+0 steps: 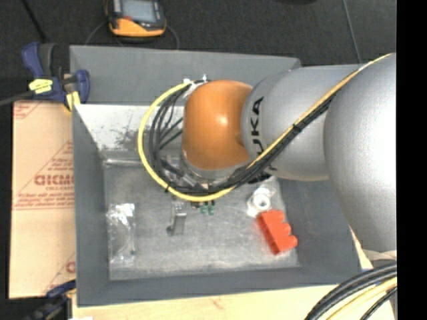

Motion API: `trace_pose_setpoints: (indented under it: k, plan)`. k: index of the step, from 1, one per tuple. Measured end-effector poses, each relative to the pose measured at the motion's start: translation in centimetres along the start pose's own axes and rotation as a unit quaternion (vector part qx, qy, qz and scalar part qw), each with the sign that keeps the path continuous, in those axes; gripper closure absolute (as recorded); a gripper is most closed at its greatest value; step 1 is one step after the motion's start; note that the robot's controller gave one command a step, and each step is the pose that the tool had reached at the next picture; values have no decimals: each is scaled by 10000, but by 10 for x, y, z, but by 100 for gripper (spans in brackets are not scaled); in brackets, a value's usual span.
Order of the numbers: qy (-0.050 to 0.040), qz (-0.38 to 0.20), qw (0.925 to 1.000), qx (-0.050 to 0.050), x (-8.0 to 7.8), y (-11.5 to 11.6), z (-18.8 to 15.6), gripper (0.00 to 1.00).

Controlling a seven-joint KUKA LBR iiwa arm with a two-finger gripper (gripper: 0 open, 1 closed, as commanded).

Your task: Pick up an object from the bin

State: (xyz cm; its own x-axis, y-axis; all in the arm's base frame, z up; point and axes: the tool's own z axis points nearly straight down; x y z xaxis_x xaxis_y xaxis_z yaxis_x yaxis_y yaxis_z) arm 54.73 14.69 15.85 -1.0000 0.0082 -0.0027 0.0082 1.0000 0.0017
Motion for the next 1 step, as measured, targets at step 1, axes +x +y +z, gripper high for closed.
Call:
trace_pose_setpoints:
  k: [1]
  plan:
    - [-35,-664,9978,24,-104,-75,7,0]
